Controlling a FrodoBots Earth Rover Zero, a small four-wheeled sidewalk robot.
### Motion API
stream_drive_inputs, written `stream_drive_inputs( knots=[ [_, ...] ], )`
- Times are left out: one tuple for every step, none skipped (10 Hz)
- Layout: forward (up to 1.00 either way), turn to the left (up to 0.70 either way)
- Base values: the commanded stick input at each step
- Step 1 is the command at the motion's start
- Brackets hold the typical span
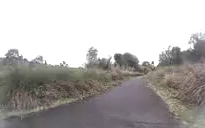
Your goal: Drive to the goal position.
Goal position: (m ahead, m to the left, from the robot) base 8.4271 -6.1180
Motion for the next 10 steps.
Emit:
stream_drive_inputs(
  knots=[
    [0.00,0.85],
    [0.00,0.85],
    [0.00,0.85],
    [0.00,0.85],
    [0.00,0.85],
    [0.00,0.85],
    [0.00,0.85],
    [0.00,0.85],
    [0.00,0.85],
    [0.00,0.85]
  ],
)
